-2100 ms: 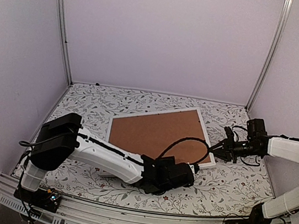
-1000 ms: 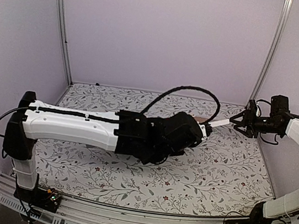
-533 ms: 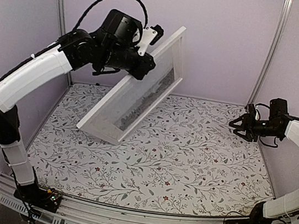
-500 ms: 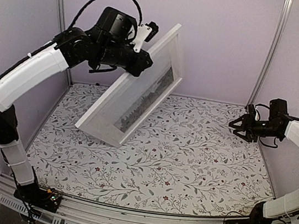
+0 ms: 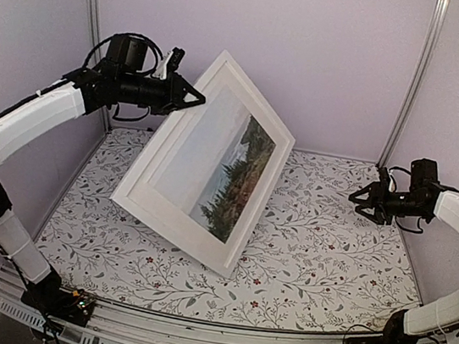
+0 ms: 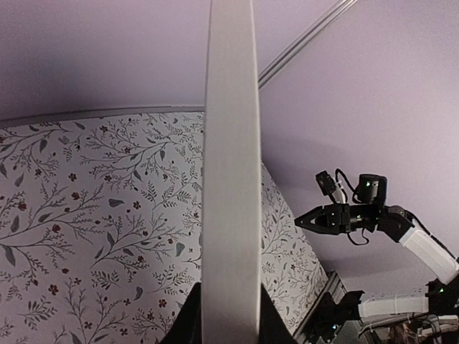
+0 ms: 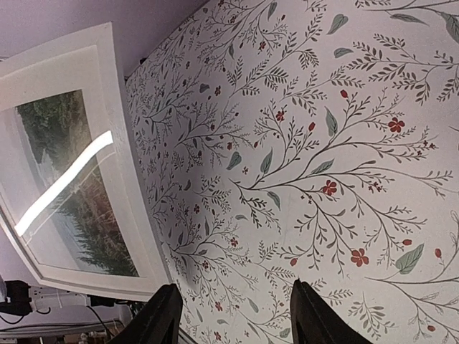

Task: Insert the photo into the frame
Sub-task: Turn over the photo frame.

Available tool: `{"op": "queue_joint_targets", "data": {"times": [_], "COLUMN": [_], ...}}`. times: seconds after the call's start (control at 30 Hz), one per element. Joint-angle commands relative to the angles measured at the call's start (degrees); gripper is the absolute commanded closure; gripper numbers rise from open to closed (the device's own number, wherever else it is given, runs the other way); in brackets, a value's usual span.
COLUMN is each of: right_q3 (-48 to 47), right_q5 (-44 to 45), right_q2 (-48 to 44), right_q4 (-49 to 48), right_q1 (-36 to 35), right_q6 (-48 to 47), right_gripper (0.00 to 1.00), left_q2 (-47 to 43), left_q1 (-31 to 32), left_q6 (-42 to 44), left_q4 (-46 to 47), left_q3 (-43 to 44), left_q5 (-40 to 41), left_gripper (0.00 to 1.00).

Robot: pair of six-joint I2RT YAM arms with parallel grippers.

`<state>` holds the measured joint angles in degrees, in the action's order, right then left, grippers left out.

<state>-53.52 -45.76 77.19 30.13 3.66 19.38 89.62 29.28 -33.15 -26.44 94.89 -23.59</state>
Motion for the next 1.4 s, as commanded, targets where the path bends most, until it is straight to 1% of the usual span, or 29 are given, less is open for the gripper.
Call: {"op": "queue_joint_targets", "data": {"times": [0.0, 0.2, 0.33, 0.5, 0.6, 0.77, 0.87, 1.0, 1.07, 1.13, 1.27, 1.37], "right_q3": [1.0, 1.9, 2.8, 3.2, 3.5, 4.1, 4.5, 4.9, 5.0, 5.1, 5.3, 5.4], "right_q5": [-1.1, -1.5, -2.0, -2.2, -2.1, -2.4, -2.5, -2.2, -2.0, -1.9, -2.0, -1.9], "right_q2": [-1.7, -1.4, -1.2, -0.9, -1.0, -1.1, -1.2, -1.3, -1.2, -1.0, -0.3, 0.2], "right_q4": [-1.7, -2.7, -3.5, -3.9, -4.1, -4.8, -5.0, -5.0, -5.1, -5.2, -5.6, -5.8], "right_q1": [0.1, 0.1, 0.1, 0.1, 0.1, 0.1, 0.1, 0.1, 0.1, 0.1, 0.1, 0.2], "right_q6": [0.2, 0.2, 0.6, 0.5, 0.5, 0.4, 0.5, 0.2, 0.1, -0.1, -0.3, -0.5], "right_gripper": [0.45, 0.45, 0.45, 0.45, 0.45, 0.45, 0.45, 0.45, 0.45, 0.45, 0.45, 0.45], "left_q2": [-1.6, 0.6, 3.5, 7.1, 9.0, 12.6, 15.2, 18.1, 19.6, 21.3, 24.8, 26.4], "left_q1": [-1.8, -2.7, -2.7, -2.3, -2.2, -2.0, -2.0, -2.2, -2.6, -3.3, -4.8, -6.2], "left_q6": [-15.5, -27.8, -33.5, -36.3, -38.1, -38.0, -39.0, -38.3, -37.4, -36.6, -35.1, -33.5], "left_q4": [23.7, 40.4, 48.4, 53.0, 57.3, 61.4, 64.9, 66.9, 66.8, 66.6, 66.3, 65.0], "left_q3": [-7.1, -18.4, -23.8, -28.2, -31.4, -35.1, -37.5, -39.4, -39.7, -39.8, -39.7, -39.9], "left_q5": [-12.4, -14.8, -15.0, -13.7, -13.0, -11.6, -12.0, -13.2, -14.3, -15.5, -18.6, -19.8], "left_gripper": [1.0, 1.0, 1.0, 1.0, 1.0, 1.0, 0.99, 0.85, 0.74, 0.67, 0.6, 0.5]}}
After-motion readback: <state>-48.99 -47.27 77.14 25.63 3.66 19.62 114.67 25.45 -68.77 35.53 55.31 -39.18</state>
